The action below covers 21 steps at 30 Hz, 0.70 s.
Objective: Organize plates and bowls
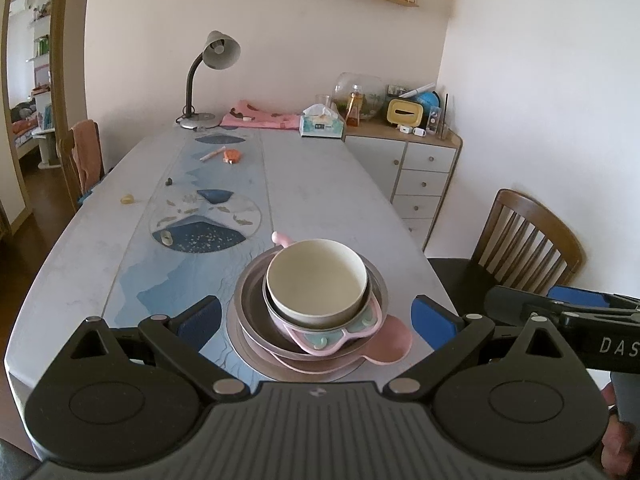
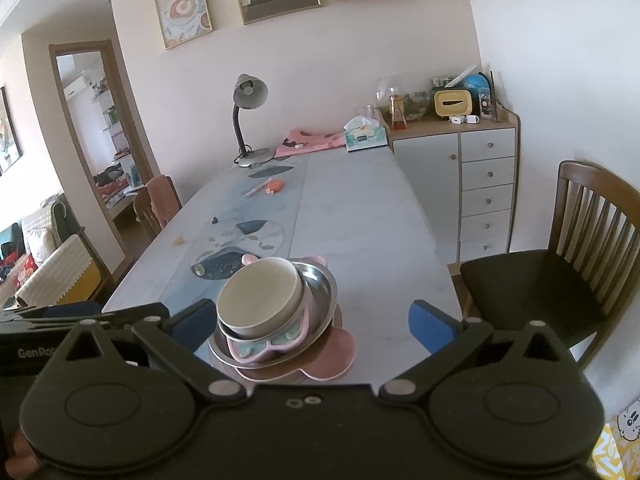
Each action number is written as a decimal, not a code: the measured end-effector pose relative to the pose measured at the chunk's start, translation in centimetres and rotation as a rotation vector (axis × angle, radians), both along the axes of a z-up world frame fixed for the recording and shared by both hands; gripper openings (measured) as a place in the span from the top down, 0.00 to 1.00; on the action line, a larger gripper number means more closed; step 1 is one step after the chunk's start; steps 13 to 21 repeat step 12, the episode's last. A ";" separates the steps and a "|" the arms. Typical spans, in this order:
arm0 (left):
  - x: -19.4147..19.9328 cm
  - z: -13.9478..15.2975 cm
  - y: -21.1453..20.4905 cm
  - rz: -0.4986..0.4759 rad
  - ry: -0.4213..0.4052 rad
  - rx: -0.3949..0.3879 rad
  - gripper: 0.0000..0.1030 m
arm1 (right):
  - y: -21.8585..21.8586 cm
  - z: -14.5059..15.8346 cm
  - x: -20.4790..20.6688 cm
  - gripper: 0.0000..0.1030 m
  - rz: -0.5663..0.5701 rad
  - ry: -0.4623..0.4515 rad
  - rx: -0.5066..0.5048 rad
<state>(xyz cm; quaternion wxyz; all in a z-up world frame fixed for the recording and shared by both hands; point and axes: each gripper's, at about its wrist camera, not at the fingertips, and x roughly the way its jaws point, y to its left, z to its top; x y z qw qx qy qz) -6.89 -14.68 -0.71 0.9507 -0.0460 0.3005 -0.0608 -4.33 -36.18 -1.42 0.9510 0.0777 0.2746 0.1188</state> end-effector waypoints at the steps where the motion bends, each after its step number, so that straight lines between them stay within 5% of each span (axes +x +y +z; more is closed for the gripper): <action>1: -0.1 0.0 0.0 0.002 -0.002 -0.002 0.01 | -0.1 0.0 0.0 0.00 0.001 0.000 -0.001; 21: -0.3 -0.2 0.1 0.019 -0.007 -0.001 0.01 | -0.1 -0.1 0.1 0.00 0.011 0.006 -0.002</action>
